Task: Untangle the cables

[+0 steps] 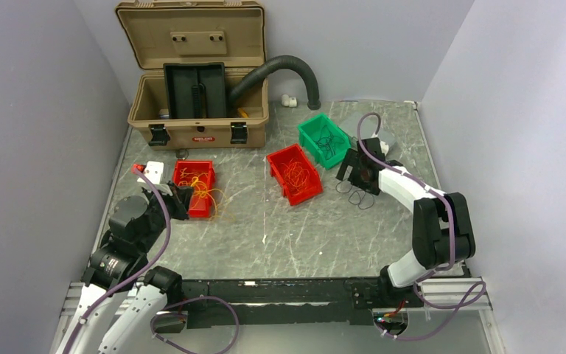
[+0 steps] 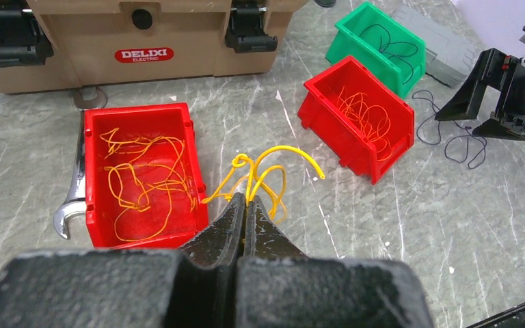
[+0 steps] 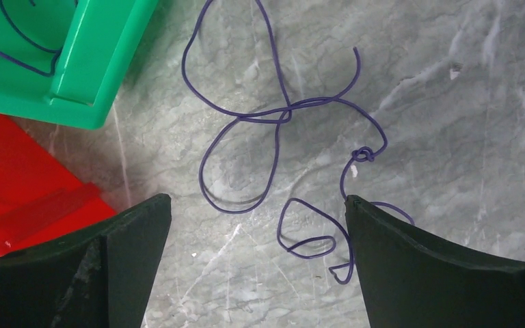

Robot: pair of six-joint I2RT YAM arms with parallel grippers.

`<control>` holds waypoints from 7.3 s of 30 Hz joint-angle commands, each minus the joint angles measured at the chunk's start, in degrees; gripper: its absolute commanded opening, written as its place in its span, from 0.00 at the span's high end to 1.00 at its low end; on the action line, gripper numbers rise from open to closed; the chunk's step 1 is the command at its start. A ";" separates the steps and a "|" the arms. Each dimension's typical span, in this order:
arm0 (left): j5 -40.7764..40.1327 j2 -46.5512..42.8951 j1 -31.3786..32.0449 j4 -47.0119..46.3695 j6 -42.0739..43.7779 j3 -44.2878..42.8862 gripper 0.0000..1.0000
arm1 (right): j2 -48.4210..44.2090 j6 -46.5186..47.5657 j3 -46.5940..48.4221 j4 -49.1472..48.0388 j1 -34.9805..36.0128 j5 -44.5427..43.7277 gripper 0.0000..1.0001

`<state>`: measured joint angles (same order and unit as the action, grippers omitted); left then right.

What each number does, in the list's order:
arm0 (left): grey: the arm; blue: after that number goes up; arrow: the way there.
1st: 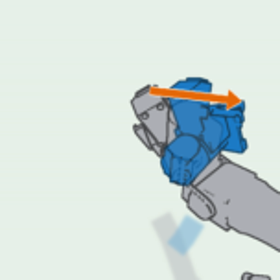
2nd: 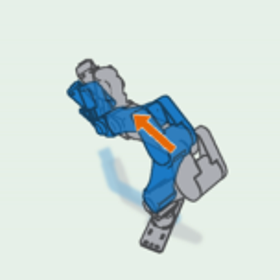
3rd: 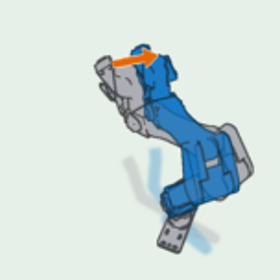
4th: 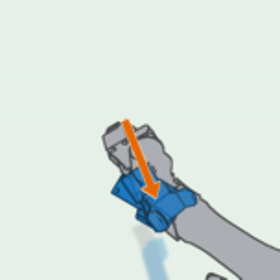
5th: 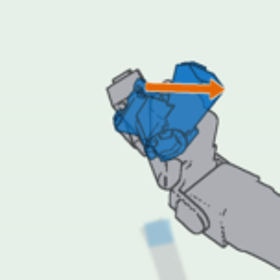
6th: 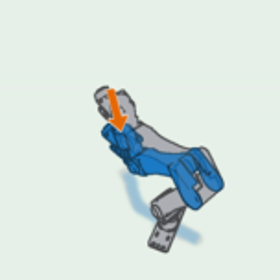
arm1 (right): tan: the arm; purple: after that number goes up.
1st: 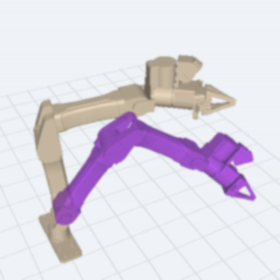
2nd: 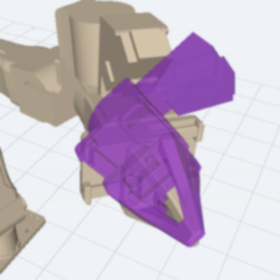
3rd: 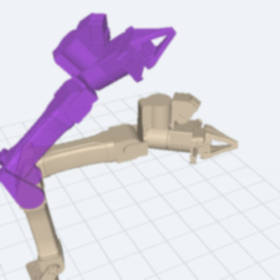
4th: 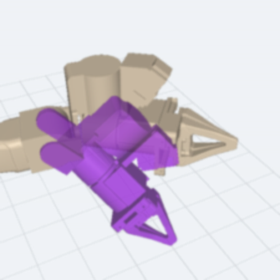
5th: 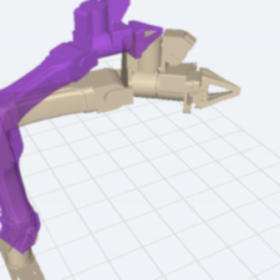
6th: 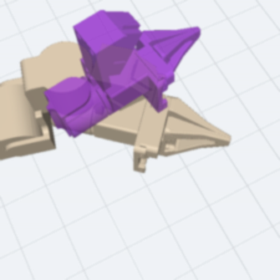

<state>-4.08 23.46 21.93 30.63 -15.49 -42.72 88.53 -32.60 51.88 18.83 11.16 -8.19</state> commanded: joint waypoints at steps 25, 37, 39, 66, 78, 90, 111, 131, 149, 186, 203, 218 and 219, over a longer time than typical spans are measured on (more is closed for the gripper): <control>1.93 -1.33 -0.14 -2.91 1.15 0.19 1.00 | 1.95 -45.51 1.09 5.74 -4.96 3.76 0.00; 1.92 -2.11 -0.08 -2.75 1.16 0.18 1.00 | 5.90 -52.96 1.72 4.50 -10.06 3.04 0.00; 2.01 -2.10 -0.05 -2.77 1.23 0.25 1.00 | 8.02 -53.48 3.89 4.94 -10.72 3.74 0.01; 0.92 -1.84 -0.06 -2.43 1.60 0.05 1.00 | 17.03 -41.47 12.42 1.30 -8.95 7.33 1.00; 1.80 -0.89 -0.08 -2.88 1.91 0.15 1.00 | -4.45 -23.60 -1.05 -9.89 -8.89 7.16 1.00; 1.91 0.79 -0.08 -3.32 2.62 -0.29 1.00 | -21.95 -1.69 -1.74 -7.30 -3.53 -2.03 1.00; 3.55 3.07 -0.05 -4.17 6.57 -2.58 1.00 | 4.92 14.12 26.65 -5.93 6.45 -13.93 1.00; 3.99 2.15 -0.05 -4.45 6.30 -1.30 1.00 | 42.73 1.22 54.35 -0.83 6.51 2.27 1.00; -6.73 9.64 -0.05 4.31 3.73 -11.83 1.00 | 20.78 3.51 43.40 3.05 6.33 -1.62 0.33; -19.54 46.26 -6.16 4.13 -1.55 -17.80 1.00 | -12.73 4.57 19.69 -0.69 5.45 7.07 0.24; -5.50 69.81 -9.95 -1.97 -13.46 -16.25 1.00 | -22.18 6.52 8.20 3.16 3.50 9.54 0.22; -1.43 28.76 -8.73 -1.25 -9.61 -5.95 0.01 | -34.44 14.69 -7.89 -13.53 3.17 6.35 0.01; -2.63 26.43 -8.67 -1.25 -9.54 -4.94 0.01 | -35.53 15.63 -10.34 -15.51 3.21 3.86 0.00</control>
<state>-6.26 58.54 12.58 28.58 -25.80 -50.33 56.75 -21.80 47.57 14.66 14.39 1.37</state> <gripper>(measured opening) 0.993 0.953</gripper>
